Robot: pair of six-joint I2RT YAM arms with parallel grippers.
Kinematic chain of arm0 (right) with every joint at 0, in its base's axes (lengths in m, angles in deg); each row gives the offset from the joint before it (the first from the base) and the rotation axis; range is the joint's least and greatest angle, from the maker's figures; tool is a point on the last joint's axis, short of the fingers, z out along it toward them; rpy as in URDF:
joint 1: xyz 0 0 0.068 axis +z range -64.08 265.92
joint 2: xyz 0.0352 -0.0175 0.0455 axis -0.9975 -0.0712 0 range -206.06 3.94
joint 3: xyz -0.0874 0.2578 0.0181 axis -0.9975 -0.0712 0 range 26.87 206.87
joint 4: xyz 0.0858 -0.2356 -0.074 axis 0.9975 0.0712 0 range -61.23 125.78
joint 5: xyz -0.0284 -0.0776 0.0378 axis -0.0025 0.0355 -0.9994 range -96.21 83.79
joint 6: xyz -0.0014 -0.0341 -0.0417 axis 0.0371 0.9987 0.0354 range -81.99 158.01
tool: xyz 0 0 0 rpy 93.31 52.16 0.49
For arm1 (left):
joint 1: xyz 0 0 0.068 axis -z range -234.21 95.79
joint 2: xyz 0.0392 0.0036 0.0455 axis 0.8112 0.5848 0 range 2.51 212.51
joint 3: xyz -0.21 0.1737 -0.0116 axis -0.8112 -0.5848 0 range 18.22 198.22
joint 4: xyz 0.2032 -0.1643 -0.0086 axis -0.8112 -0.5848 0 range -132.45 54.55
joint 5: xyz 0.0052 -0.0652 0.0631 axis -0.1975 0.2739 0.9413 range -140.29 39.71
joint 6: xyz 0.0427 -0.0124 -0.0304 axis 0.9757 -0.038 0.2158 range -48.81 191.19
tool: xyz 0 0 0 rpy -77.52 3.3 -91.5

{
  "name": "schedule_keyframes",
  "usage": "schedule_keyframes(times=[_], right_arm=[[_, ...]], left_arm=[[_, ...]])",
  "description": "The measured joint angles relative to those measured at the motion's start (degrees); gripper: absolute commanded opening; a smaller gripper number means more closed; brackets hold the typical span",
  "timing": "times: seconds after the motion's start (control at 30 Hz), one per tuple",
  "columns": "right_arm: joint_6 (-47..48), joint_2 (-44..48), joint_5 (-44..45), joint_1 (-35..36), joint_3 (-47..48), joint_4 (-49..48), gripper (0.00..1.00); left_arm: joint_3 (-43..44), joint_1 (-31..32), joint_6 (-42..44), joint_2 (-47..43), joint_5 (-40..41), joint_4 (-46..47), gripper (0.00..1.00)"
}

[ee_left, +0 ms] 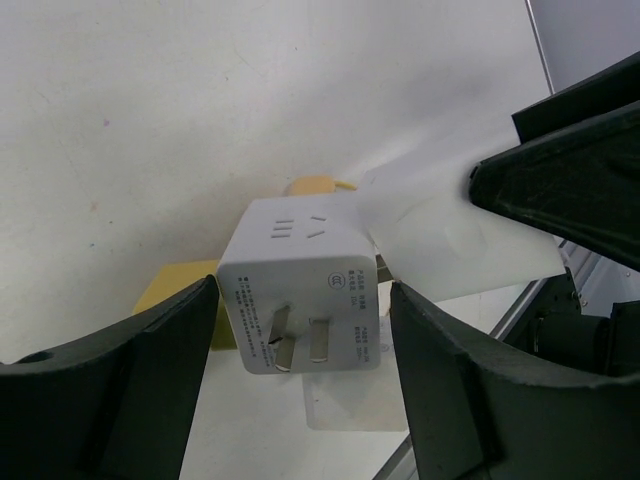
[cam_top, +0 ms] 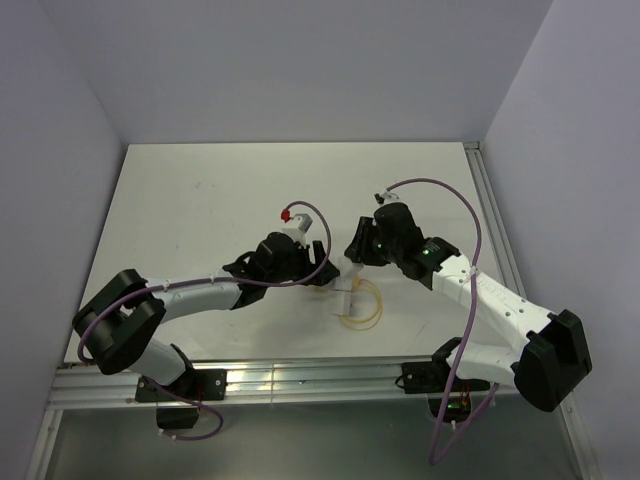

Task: Insert the plug
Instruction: Insert the plug into the socket.

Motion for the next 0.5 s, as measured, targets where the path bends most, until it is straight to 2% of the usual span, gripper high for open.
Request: schedule_keyframes(times=[0.37,0.43,0.5], right_arm=[[0.00,0.00,0.00,0.04,0.00,0.02,0.00],[0.00,0.00,0.00,0.04,0.00,0.02,0.00],[-0.02,0.00,0.00,0.04,0.00,0.02,0.00]], left_arm=[[-0.02,-0.55,-0.09,0.04,-0.31,0.70,0.68],[-0.02,-0.59,-0.09,0.11,-0.44,0.72,0.70],[-0.02,-0.66,-0.07,0.15,-0.63,0.87,0.77]])
